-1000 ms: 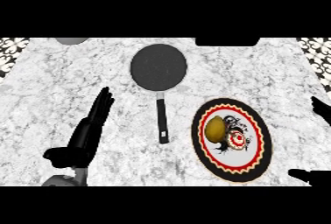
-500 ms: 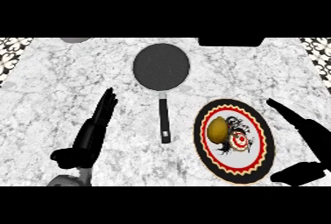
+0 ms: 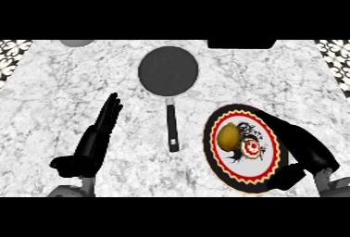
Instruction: Pick the cupcake from the plate and place it in the pan
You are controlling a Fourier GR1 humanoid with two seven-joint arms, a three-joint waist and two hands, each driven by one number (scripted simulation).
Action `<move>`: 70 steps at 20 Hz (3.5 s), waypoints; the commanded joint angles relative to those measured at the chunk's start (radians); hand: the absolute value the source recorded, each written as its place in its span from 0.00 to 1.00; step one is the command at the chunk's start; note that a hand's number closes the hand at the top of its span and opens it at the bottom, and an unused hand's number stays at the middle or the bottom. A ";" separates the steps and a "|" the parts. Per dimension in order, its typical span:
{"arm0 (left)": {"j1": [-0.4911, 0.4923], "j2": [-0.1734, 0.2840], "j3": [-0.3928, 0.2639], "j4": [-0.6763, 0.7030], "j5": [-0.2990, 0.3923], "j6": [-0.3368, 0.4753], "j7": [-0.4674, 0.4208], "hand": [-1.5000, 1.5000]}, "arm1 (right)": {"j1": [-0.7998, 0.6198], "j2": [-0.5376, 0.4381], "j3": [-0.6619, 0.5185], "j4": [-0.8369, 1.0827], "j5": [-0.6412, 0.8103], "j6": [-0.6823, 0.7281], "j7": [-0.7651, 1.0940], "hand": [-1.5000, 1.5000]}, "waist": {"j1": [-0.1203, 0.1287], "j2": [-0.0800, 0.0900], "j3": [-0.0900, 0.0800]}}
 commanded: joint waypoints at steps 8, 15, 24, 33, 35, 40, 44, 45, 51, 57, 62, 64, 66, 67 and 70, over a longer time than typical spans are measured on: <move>0.055 -0.072 -0.005 -0.046 -0.087 -0.005 0.001 0.50 | -0.027 0.165 -0.099 0.073 0.138 0.108 0.020 0.00 | -0.005 -0.001 0.000; 0.005 -0.058 0.098 0.041 -0.052 -0.092 -0.032 0.50 | 0.008 0.270 -0.114 0.156 0.243 0.039 -0.097 0.00 | -0.006 -0.001 0.000; 0.089 -0.098 0.064 -0.043 -0.091 -0.085 -0.009 0.50 | -0.086 0.328 -0.185 0.413 0.312 0.044 -0.178 0.00 | -0.002 0.000 0.000; 0.028 -0.100 0.081 -0.041 -0.106 -0.089 0.048 0.50 | -0.110 0.364 -0.061 0.453 0.480 0.022 -0.223 1.00 | -0.003 -0.001 0.000; 0.068 -0.088 0.090 -0.053 -0.097 -0.117 0.018 0.50 | -0.138 0.336 -0.115 0.506 0.484 0.015 -0.287 1.00 | -0.001 -0.001 0.000; 0.040 -0.093 0.137 0.076 -0.092 -0.136 -0.091 0.50 | -0.132 0.343 -0.147 0.493 0.541 -0.096 -0.327 1.00 | -0.005 0.000 0.000; 0.032 -0.104 0.073 -0.009 -0.104 -0.139 0.002 0.50 | -0.279 0.602 -0.016 0.440 0.580 -0.144 0.075 1.00 | 0.072 0.004 -0.001; 0.002 -0.114 0.068 0.004 -0.108 -0.136 0.005 0.50 | -0.310 0.605 0.006 0.453 0.578 -0.152 0.127 1.00 | 0.092 0.011 -0.001; -0.028 -0.128 0.029 0.022 -0.118 -0.159 0.003 0.50 | -0.522 0.611 0.039 0.485 0.611 -0.280 0.391 1.00 | 0.176 0.020 -0.004; -0.074 -0.128 0.020 0.028 -0.116 -0.176 0.034 0.50 | -0.761 0.613 0.115 0.532 0.740 -0.412 0.671 1.00 | 0.197 0.014 -0.005; -0.102 -0.146 0.012 0.043 -0.121 -0.171 0.042 0.50 | -0.869 0.613 0.135 0.612 0.751 -0.529 0.831 1.00 | 0.210 0.029 -0.004; -0.087 -0.147 0.002 0.039 -0.126 -0.172 0.026 0.50 | -0.902 0.613 0.109 0.628 0.753 -0.572 0.878 1.00 | 0.208 0.026 -0.004; -0.083 -0.155 0.001 0.053 -0.129 -0.165 0.023 0.50 | -0.910 0.613 0.102 0.655 0.752 -0.618 0.902 1.00 | 0.196 0.030 -0.003; -0.111 -0.137 0.021 0.037 -0.121 -0.172 0.050 0.50 | -0.936 0.613 0.089 0.651 0.731 -0.623 0.912 1.00 | 0.196 0.026 -0.002; -0.098 -0.148 0.022 0.042 -0.126 -0.157 0.032 0.50 | -0.938 0.613 0.056 0.710 0.763 -0.703 0.913 1.00 | 0.175 0.030 -0.002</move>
